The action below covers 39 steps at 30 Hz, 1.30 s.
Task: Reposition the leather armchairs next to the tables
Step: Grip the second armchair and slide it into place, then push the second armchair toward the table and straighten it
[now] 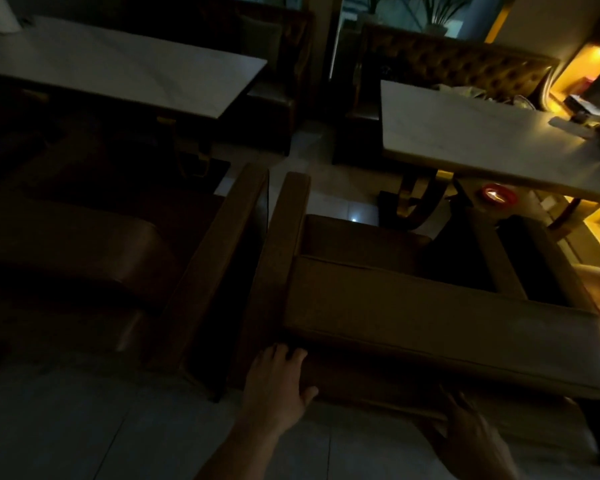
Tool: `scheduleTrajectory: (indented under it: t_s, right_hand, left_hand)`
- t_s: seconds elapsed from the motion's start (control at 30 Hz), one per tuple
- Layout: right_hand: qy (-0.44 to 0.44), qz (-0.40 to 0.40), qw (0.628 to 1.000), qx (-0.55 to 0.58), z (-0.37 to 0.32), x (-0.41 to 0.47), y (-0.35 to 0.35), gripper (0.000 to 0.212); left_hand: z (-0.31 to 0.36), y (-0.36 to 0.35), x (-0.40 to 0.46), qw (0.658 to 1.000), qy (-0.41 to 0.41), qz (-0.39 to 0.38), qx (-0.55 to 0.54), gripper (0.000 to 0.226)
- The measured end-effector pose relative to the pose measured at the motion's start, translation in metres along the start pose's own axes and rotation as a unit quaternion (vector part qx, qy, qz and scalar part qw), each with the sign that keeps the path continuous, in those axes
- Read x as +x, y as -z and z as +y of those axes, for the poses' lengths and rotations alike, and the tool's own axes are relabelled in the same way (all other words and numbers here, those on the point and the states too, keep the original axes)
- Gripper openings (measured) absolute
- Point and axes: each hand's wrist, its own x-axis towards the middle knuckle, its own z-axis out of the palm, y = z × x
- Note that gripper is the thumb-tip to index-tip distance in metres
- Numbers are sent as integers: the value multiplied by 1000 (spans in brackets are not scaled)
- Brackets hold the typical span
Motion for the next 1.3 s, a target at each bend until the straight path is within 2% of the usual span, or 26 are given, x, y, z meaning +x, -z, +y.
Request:
scheduleTrajectory:
  t_s: [0.1,0.2,0.53,0.77,0.93,1.3]
  right_hand:
    - [-7,-34,999,20,-16,-12,24,80]
    - [-11,-33,999,12,-28,-25,41,76]
    - [2,13,1000,7,-54,-75,89,82]
    - [-5,54,998,35,-29,-110,112,88]
    - [-12,65,997,47,46,-145,127,85]
    - [-79,130,984,95,305,-218,167,77]
  left_hand:
    - [8,10,-11,1000,-21,5,2,68]
    - [19,23,-22,999,-40,3,6,70]
    - [69,69,-56,991,-124,-10,53,78]
    - [132,77,-75,986,-148,-22,80,86]
    - [223,55,-94,981,-172,-24,89,87]
    - [448,-40,-139,971,-234,-5,51,88]
